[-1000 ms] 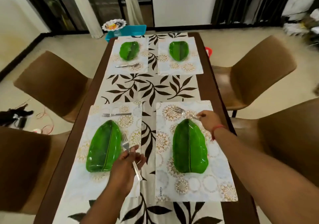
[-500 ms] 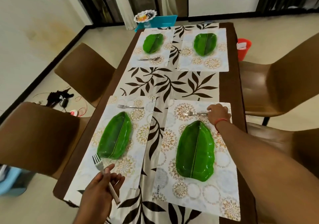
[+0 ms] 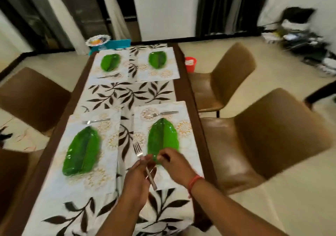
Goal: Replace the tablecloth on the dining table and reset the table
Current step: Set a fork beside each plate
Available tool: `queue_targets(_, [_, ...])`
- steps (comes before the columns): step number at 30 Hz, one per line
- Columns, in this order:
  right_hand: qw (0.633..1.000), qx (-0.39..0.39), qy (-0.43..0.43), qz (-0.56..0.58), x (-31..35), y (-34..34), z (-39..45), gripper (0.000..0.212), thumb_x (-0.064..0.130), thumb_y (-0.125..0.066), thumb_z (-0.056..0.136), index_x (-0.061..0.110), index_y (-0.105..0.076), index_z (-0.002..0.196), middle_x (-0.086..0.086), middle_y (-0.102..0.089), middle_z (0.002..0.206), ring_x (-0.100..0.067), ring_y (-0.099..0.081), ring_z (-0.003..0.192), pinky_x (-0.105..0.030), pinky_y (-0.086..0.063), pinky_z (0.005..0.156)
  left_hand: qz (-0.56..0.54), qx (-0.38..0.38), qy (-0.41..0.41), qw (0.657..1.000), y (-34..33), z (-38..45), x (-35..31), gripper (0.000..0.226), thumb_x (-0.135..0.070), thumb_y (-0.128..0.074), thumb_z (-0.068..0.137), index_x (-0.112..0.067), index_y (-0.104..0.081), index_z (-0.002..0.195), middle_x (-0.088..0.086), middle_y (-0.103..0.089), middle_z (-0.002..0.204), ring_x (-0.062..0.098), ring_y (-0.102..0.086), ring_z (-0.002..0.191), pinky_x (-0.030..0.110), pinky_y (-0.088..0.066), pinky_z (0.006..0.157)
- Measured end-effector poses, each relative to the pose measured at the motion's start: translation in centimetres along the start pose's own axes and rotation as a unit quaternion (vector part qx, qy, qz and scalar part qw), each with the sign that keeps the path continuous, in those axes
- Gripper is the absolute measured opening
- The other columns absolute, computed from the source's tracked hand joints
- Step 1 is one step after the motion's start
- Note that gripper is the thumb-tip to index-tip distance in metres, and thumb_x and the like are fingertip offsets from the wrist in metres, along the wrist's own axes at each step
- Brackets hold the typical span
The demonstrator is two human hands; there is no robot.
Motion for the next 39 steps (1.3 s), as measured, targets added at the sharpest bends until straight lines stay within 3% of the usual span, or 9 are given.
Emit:
queue_targets(4, [0.996, -0.056, -0.051, 0.047, -2.7, 3.1, -8.8, 0.031, 0.015, -0.057, 0.095, 0.02, -0.061, 0.126, -0.002, -0.068, 0.121, -0.014, -0.064, 0.108, -0.029, -0.05, 0.096, 0.053, 0.102, 0.05, 0.992, -6.8, -3.5, 7.1, 0.025, -0.017, -0.046, 0.103, -0.008, -0.069, 0.102, 0.012, -0.073, 0.094, 0.018, -0.072, 0.081, 0.03, -0.057, 0.068])
queue_targets(8, [0.978, -0.153, -0.1, 0.105, -5.9, 9.6, -16.2, 0.035, 0.01, -0.051, 0.094, 0.021, -0.063, 0.125, -0.003, -0.068, 0.12, -0.014, -0.063, 0.112, -0.036, -0.049, 0.102, 0.16, 0.192, 0.059, 0.966, -13.1, -9.8, 12.3, 0.03, -0.023, -0.044, 0.105, -0.011, -0.071, 0.106, 0.012, -0.072, 0.1, 0.015, -0.071, 0.084, 0.023, -0.055, 0.061])
queue_targets(15, [0.94, -0.263, -0.095, 0.198, -9.8, 23.4, -24.5, 0.025, 0.01, -0.052, 0.1, 0.021, -0.071, 0.113, -0.001, -0.074, 0.102, -0.013, -0.071, 0.094, -0.028, -0.058, 0.08, 0.286, 0.32, 0.052, 0.902, -25.6, -16.9, 18.4, 0.029, -0.019, -0.043, 0.105, -0.019, -0.07, 0.115, 0.013, -0.072, 0.113, 0.026, -0.067, 0.104, 0.038, -0.056, 0.079])
queue_targets(20, [0.909, -0.325, -0.104, 0.237, -15.8, 36.0, -30.2, 0.022, 0.011, -0.052, 0.101, 0.015, -0.073, 0.105, -0.004, -0.075, 0.089, -0.008, -0.069, 0.075, -0.017, -0.051, 0.06, 0.288, 0.391, 0.066, 0.872, -37.8, -20.6, 27.4, 0.031, -0.014, -0.039, 0.106, -0.019, -0.064, 0.124, 0.007, -0.074, 0.108, 0.014, -0.072, 0.092, 0.027, -0.059, 0.071])
queue_targets(26, [0.856, -0.395, -0.126, 0.309, -23.9, 51.0, -37.9, 0.025, 0.011, -0.051, 0.1, 0.014, -0.076, 0.096, -0.015, -0.075, 0.091, -0.038, -0.071, 0.092, -0.049, -0.058, 0.084, 0.342, 0.446, 0.089, 0.822, -52.6, -24.9, 39.6, 0.033, -0.012, -0.038, 0.107, -0.02, -0.063, 0.126, 0.01, -0.074, 0.111, 0.019, -0.071, 0.098, 0.038, -0.057, 0.087])
queue_targets(29, [0.846, -0.408, -0.145, 0.312, -26.2, 57.0, -39.3, 0.027, 0.007, -0.049, 0.1, 0.012, -0.075, 0.095, -0.016, -0.074, 0.093, -0.038, -0.07, 0.094, -0.049, -0.057, 0.084, 0.355, 0.457, 0.092, 0.81, -58.7, -25.9, 42.6, 0.033, -0.011, -0.038, 0.106, -0.022, -0.062, 0.126, 0.006, -0.074, 0.111, 0.012, -0.072, 0.089, 0.037, -0.056, 0.089])
queue_targets(32, [0.844, -0.411, -0.149, 0.312, -29.1, 62.3, -38.4, 0.029, 0.009, -0.049, 0.1, 0.017, -0.077, 0.093, -0.012, -0.075, 0.093, -0.032, -0.072, 0.093, -0.048, -0.058, 0.086, 0.352, 0.453, 0.098, 0.813, -64.1, -24.9, 45.5, 0.034, -0.01, -0.038, 0.106, -0.021, -0.062, 0.127, 0.003, -0.072, 0.109, 0.002, -0.066, 0.068, 0.029, -0.054, 0.076])
queue_targets(36, [0.833, -0.428, -0.139, 0.321, -34.3, 71.5, -33.4, 0.027, 0.009, -0.05, 0.1, 0.013, -0.076, 0.093, -0.01, -0.075, 0.099, -0.031, -0.072, 0.095, -0.042, -0.058, 0.082, 0.328, 0.449, 0.11, 0.824, -74.5, -20.5, 48.5, 0.034, -0.008, -0.038, 0.106, -0.019, -0.062, 0.126, 0.001, -0.074, 0.115, 0.008, -0.071, 0.085, 0.026, -0.054, 0.073])
queue_targets(39, [0.828, -0.436, -0.138, 0.325, -36.9, 77.9, -29.4, 0.026, 0.006, -0.049, 0.1, 0.011, -0.075, 0.098, -0.01, -0.075, 0.099, -0.031, -0.072, 0.094, -0.037, -0.059, 0.079, 0.318, 0.453, 0.112, 0.825, -81.7, -17.1, 49.2, 0.033, -0.006, -0.037, 0.105, -0.016, -0.062, 0.124, 0.002, -0.074, 0.104, 0.001, -0.063, 0.057, 0.02, -0.051, 0.059])
Point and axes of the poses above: each hand's wrist, its own z-axis towards the middle knuckle, its own y-axis out of the back of the hand, x = y × z, the point moved 4 cm from there along z, towards the middle knuckle
